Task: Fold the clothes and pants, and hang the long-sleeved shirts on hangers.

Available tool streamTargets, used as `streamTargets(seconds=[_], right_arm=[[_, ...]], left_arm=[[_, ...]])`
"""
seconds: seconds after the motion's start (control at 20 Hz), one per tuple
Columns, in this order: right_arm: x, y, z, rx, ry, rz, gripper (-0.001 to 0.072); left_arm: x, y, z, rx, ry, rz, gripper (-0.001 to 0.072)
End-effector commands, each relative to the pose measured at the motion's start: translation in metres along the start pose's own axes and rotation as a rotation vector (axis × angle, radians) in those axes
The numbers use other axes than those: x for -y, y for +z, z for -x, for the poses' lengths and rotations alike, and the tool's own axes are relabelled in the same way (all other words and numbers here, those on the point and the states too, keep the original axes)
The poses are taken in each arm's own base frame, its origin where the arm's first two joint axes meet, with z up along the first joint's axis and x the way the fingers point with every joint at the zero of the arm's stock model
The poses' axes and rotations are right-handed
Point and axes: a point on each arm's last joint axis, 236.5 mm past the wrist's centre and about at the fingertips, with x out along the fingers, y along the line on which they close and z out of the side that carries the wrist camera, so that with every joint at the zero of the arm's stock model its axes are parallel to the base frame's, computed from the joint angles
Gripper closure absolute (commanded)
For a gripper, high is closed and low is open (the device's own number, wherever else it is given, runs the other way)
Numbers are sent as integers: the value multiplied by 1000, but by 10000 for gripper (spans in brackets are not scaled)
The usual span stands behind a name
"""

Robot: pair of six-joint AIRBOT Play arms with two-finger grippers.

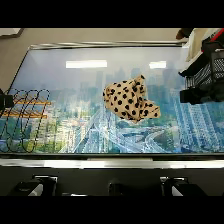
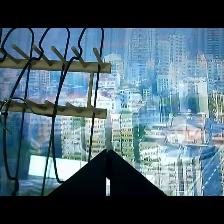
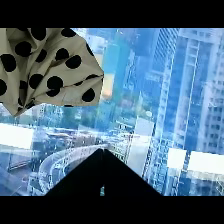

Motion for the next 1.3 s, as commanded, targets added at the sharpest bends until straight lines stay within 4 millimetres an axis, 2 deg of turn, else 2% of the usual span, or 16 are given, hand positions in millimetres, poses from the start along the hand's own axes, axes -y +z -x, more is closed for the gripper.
streamTargets(seconds=[0.0, 0.15, 0.25, 0.3, 0.4, 0.45, 0.5, 0.55, 0.65, 0.7, 0.85, 1.0, 1.1, 1.25], right_arm=[[-1, 0, 0, 0, 2, 0, 690], [-1, 0, 0, -2, 3, 0, 690], [-1, 0, 0, -2, 3, 0, 690], [-1, 0, 0, -2, 3, 0, 690], [-1, 0, 0, -1, 2, 0, 690], [-1, 0, 0, -1, 2, 0, 690], [-1, 0, 0, -2, 3, 0, 690], [-1, 0, 0, -1, 2, 0, 690], [-1, 0, 0, -2, 3, 0, 690], [-1, 0, 0, -1, 2, 0, 690], [-1, 0, 0, 1, 2, 0, 690], [0, 8, 0, 34, -2, 0, 690], [0, 8, 0, 35, -2, 0, 690], [0, 8, 0, 36, -2, 0, 690]], left_arm=[[0, 0, -1, 0, 0, -1, 690], [2, 3, -4, 6, -8, 0, 690], [12, 12, -7, 38, -47, 9, 682], [21, 17, -9, 54, -83, 18, 597], [47, 24, -18, 55, -183, 42, 221], [64, 26, -28, 43, -247, 59, 147], [85, 26, -42, 16, -318, 89, 143], [106, 23, -56, -21, -379, 122, 101], [156, 10, -88, -131, -488, 121, 57], [183, 2, -106, -182, -524, 101, -13], [261, -17, -157, -254, -586, 100, -13], [334, -18, -194, -250, -685, 244, -13], [367, -19, -212, -262, -734, 334, -13], [397, -31, -233, -328, -763, 374, -13]])
